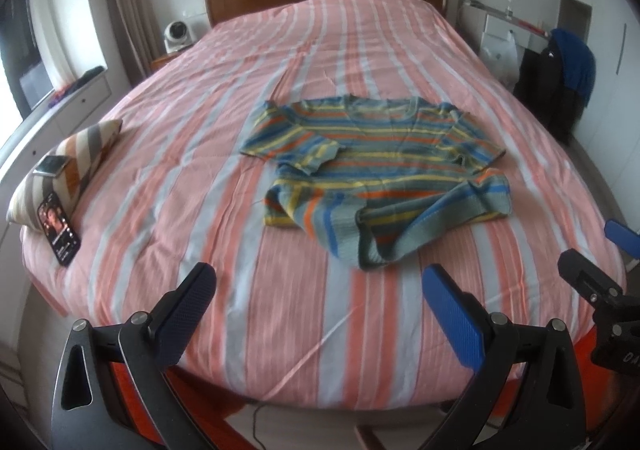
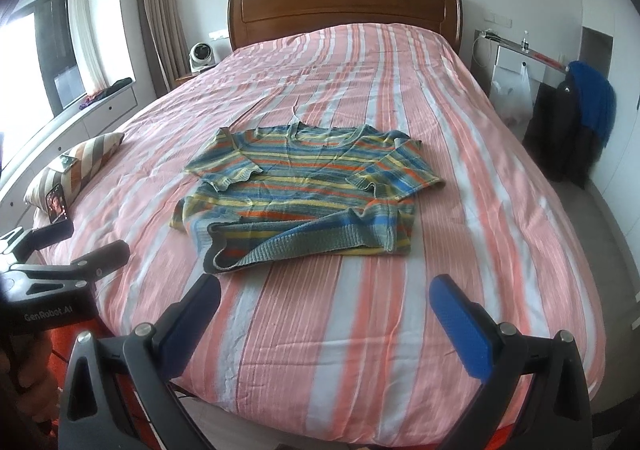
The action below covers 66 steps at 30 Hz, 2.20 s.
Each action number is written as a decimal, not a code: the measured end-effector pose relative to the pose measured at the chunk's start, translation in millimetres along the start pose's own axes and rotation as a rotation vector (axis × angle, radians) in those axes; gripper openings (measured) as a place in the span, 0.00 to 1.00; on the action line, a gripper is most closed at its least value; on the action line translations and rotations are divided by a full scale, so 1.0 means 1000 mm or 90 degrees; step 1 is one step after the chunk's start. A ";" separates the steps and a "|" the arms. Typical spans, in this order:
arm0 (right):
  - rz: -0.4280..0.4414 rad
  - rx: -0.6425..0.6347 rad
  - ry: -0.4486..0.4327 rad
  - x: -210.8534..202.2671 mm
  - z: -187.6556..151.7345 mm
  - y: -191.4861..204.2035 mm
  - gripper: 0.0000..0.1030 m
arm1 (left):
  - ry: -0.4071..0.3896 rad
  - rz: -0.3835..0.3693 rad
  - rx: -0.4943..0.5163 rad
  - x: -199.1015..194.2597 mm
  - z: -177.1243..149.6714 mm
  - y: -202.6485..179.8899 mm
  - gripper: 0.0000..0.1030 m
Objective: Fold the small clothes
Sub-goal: 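Move both grippers toward the striped sweater on the bed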
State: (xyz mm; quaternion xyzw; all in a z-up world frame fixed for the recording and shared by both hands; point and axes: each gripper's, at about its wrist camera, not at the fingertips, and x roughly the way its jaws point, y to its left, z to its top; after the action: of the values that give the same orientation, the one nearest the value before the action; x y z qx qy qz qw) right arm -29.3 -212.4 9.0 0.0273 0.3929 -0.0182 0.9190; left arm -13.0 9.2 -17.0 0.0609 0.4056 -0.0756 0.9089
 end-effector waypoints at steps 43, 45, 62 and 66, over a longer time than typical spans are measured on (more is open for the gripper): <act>0.008 -0.128 0.093 0.006 -0.011 -0.007 1.00 | 0.025 0.022 0.013 0.019 -0.010 0.019 1.00; -0.043 -0.215 0.090 -0.002 -0.010 -0.008 1.00 | 0.020 0.029 0.021 0.020 -0.007 0.018 1.00; -0.146 0.013 0.074 0.042 -0.007 -0.047 1.00 | 0.060 0.033 -0.014 0.052 0.000 0.009 1.00; -0.153 0.010 0.075 0.040 -0.009 -0.046 1.00 | 0.079 0.028 -0.021 0.056 -0.004 0.011 1.00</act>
State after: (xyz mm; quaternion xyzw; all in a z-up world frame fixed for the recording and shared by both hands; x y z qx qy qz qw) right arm -10.8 -258.2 -27.6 -0.0114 0.4463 -0.1294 0.8854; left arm 22.8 16.0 -61.2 0.0597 0.4606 -0.0449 0.8845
